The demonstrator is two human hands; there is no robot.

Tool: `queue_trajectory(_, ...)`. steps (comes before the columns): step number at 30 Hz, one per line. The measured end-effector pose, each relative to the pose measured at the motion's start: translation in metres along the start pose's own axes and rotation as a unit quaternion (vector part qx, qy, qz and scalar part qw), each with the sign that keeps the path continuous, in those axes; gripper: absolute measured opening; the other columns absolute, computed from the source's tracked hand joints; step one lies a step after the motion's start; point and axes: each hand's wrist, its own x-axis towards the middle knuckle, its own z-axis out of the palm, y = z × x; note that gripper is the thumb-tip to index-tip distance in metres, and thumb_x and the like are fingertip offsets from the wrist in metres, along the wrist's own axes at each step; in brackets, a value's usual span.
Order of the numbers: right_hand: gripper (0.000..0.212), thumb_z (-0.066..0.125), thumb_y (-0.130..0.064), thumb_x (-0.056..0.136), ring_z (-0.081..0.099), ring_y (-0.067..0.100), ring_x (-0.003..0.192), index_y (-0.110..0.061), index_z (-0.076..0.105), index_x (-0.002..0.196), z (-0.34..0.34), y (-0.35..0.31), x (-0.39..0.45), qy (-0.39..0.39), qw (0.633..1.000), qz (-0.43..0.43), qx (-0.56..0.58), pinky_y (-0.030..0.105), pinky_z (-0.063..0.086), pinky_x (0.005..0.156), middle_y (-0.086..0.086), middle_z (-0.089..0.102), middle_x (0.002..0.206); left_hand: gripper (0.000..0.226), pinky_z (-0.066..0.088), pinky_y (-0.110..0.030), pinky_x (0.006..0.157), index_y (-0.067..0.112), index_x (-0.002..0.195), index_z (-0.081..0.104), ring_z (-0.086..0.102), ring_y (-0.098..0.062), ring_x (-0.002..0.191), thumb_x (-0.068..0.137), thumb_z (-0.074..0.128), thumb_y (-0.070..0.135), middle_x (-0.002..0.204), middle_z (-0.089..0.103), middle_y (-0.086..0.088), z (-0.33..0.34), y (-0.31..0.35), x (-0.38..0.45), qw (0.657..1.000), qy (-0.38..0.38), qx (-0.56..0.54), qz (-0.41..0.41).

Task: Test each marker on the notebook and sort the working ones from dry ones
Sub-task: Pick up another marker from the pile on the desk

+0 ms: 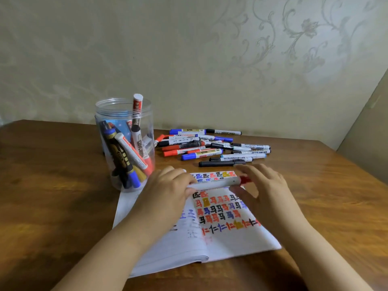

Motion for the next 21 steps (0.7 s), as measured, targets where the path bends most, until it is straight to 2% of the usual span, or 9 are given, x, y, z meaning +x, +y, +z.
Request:
queue_trajectory(2,0.026,0.062,-0.036,0.083,0.063,0.005,0.084,-0.025,0.062,0.108,-0.009,0.005,-0.002,-0.073,0.968,0.14,0.194,0.016,0.049,0.071,-0.013,0.067,0.092,0.015,0.042,-0.027,0.067,0.017,0.082,0.068,0.059,-0.019,0.068,0.075,0.058,0.025,0.075,0.065,0.005,0.0,-0.001,0.0,1.0,0.014,-0.002,-0.015)
queue_trajectory(5,0.014,0.061,-0.029,0.081,0.064,0.011,0.069,-0.021,0.068,0.09,-0.011,0.009,-0.004,-0.044,0.902,0.184,0.388,0.022,0.052,0.066,-0.001,0.07,0.076,0.026,0.034,-0.03,0.069,0.018,0.086,0.067,0.055,-0.017,0.076,0.081,0.046,0.032,0.08,0.066,0.006,0.002,-0.002,-0.002,1.0,0.013,0.023,-0.005)
queue_trajectory(8,0.013,0.063,-0.03,0.073,0.056,0.013,0.064,-0.02,0.071,0.079,-0.011,0.002,-0.005,-0.047,0.81,0.2,0.55,0.022,0.05,0.065,0.002,0.064,0.069,0.021,0.032,-0.033,0.071,0.017,0.091,0.066,0.056,-0.02,0.078,0.075,0.055,0.027,0.083,0.066,0.004,0.003,0.001,-0.004,0.999,0.004,0.054,0.005)
queue_trajectory(11,0.015,0.063,-0.028,0.079,0.054,0.012,0.065,-0.024,0.075,0.086,-0.008,-0.009,-0.009,-0.095,0.782,0.176,0.59,0.022,0.047,0.066,0.001,0.06,0.066,0.023,0.042,-0.037,0.068,0.015,0.088,0.068,0.056,-0.022,0.074,0.077,0.051,0.026,0.08,0.064,0.002,0.0,0.006,-0.004,0.998,-0.002,0.051,0.028)
queue_trajectory(13,0.022,0.065,-0.038,0.083,0.055,0.012,0.068,-0.023,0.074,0.097,-0.003,-0.014,-0.012,-0.123,0.759,0.153,0.62,0.023,0.047,0.069,0.002,0.057,0.066,0.017,0.048,-0.039,0.062,0.012,0.085,0.07,0.057,-0.023,0.071,0.076,0.057,0.02,0.079,0.064,0.0,-0.005,0.009,-0.003,0.999,-0.004,0.042,0.025)
queue_trajectory(14,0.032,0.067,-0.044,0.081,0.057,0.012,0.07,-0.022,0.073,0.102,0.0,-0.014,-0.013,-0.138,0.735,0.146,0.647,0.023,0.048,0.07,0.002,0.057,0.068,0.012,0.051,-0.04,0.06,0.01,0.086,0.069,0.058,-0.024,0.071,0.075,0.064,0.013,0.08,0.065,-0.001,-0.007,0.01,-0.002,0.999,-0.004,0.033,0.016)
queue_trajectory(16,0.047,0.069,-0.049,0.076,0.061,0.014,0.076,-0.017,0.07,0.11,0.002,-0.014,-0.013,-0.164,0.683,0.142,0.698,0.025,0.05,0.072,0.004,0.059,0.074,0.021,0.054,-0.04,0.057,0.008,0.092,0.068,0.062,-0.024,0.071,0.071,0.073,0.003,0.086,0.065,-0.004,-0.009,0.012,-0.003,1.0,-0.015,0.006,-0.012)
queue_trajectory(20,0.054,0.068,-0.044,0.08,0.063,0.018,0.081,-0.01,0.062,0.122,0.003,-0.013,-0.013,-0.212,0.568,0.152,0.781,0.03,0.052,0.079,0.012,0.066,0.089,0.031,0.055,-0.039,0.055,0.008,0.101,0.065,0.064,-0.025,0.074,0.072,0.072,0.002,0.09,0.066,-0.005,-0.007,0.014,-0.005,1.0,-0.025,-0.005,0.001)
queue_trajectory(21,0.053,0.068,-0.043,0.081,0.063,0.017,0.081,-0.011,0.062,0.122,0.004,-0.013,-0.013,-0.216,0.549,0.157,0.792,0.031,0.052,0.079,0.012,0.066,0.089,0.032,0.055,-0.038,0.055,0.008,0.102,0.066,0.064,-0.025,0.074,0.071,0.073,0.002,0.09,0.066,-0.005,-0.007,0.014,-0.004,1.0,-0.024,-0.005,0.004)
